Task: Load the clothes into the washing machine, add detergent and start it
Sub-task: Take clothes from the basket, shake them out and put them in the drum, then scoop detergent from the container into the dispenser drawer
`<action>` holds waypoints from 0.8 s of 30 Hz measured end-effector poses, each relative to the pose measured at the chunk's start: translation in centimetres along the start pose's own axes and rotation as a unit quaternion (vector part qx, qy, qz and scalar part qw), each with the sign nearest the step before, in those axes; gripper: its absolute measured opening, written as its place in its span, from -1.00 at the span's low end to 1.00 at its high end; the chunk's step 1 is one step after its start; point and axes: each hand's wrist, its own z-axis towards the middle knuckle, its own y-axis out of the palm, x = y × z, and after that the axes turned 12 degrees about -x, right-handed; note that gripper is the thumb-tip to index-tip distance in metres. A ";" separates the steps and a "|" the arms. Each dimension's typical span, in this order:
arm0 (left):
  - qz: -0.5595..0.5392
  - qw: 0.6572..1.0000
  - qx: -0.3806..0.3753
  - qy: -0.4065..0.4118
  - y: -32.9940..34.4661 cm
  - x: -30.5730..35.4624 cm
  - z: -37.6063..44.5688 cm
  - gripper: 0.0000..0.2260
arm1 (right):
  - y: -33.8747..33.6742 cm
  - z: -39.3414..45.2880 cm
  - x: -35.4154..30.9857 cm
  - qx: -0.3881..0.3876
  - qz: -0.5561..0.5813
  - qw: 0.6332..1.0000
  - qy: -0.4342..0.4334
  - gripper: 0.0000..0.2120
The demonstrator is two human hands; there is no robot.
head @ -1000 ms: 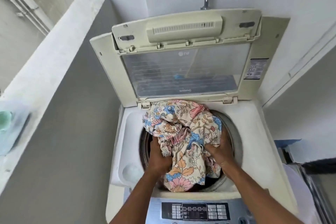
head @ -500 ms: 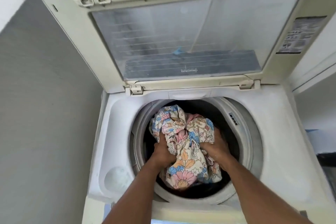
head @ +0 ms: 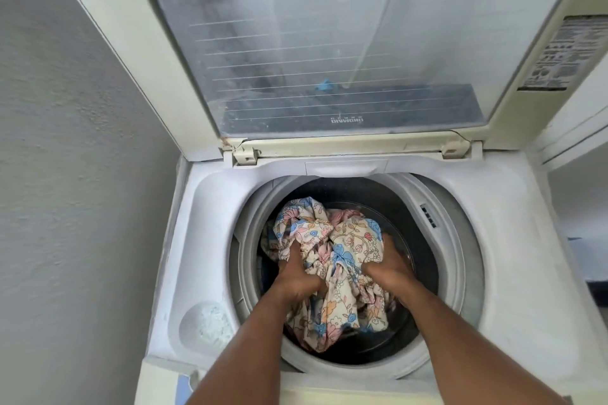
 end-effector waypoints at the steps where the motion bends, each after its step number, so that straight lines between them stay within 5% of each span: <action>1: 0.002 1.000 0.002 0.000 0.1 0.0 0.0 0.21 | -0.1 -0.2 -0.2 0.001 -0.003 1.000 0.002 -0.14; 7: -0.006 0.998 0.054 0.039 0.1 0.8 -1.4 -0.01 | -1.0 -2.3 -2.2 0.043 0.004 0.999 -0.023 -0.24; 14: -0.017 0.970 0.184 0.158 0.1 4.4 -4.3 -0.46 | -1.0 -5.8 -7.1 0.084 0.166 0.972 -0.145 -0.57; 19: -0.272 0.908 0.168 0.272 1.7 8.1 -5.0 -0.75 | -0.7 -7.4 -11.0 0.036 0.472 0.858 -0.200 -0.68; 24: -0.534 0.788 0.091 0.291 2.6 12.2 -4.9 -0.76 | -0.4 -6.8 -13.6 0.008 0.666 0.724 -0.176 -0.60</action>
